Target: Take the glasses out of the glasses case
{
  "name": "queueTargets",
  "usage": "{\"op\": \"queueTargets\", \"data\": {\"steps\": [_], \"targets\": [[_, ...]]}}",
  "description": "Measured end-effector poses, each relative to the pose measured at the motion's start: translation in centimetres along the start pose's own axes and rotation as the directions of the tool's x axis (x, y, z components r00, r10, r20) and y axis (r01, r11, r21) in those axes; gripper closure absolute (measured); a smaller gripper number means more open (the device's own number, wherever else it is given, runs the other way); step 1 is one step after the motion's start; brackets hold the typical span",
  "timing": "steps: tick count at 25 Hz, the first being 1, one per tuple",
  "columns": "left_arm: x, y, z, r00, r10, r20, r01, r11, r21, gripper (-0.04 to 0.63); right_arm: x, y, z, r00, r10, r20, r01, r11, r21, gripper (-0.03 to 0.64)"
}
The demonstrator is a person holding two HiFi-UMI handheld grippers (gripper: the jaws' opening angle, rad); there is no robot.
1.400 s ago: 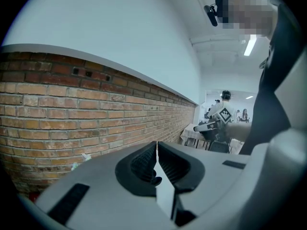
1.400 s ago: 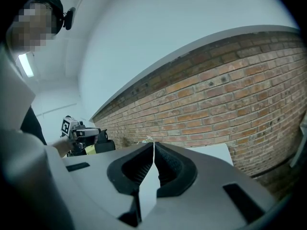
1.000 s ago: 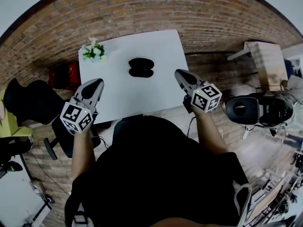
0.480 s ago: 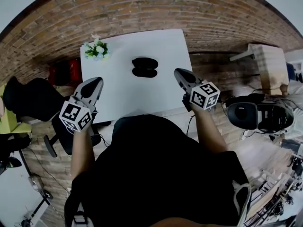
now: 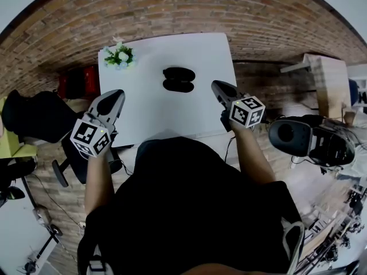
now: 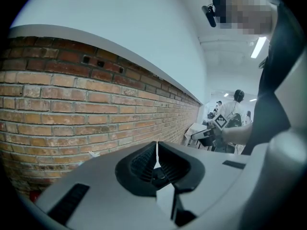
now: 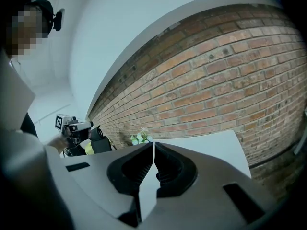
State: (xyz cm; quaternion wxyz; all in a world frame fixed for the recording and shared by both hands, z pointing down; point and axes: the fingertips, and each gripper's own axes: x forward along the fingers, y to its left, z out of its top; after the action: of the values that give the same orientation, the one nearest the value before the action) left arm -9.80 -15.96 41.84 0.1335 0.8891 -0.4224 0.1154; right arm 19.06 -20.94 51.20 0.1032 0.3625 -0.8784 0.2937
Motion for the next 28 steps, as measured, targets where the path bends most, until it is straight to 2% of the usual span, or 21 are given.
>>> {"op": "queueTargets", "data": {"steps": [10,28], "targets": [[0.2,2.0,-0.5,1.000,0.024,-0.015,-0.024,1.000,-0.019,0.578,3.4,-2.3,-1.5,0.998,-0.009,-0.060,0.011,1.000,0.027,0.592],[0.6,4.1,-2.6,0.998,0.044,-0.036,-0.047,0.997,-0.069,0.578,10.3,-2.8,-3.2,0.986,0.022,-0.162,-0.025,1.000,-0.015,0.592]]}}
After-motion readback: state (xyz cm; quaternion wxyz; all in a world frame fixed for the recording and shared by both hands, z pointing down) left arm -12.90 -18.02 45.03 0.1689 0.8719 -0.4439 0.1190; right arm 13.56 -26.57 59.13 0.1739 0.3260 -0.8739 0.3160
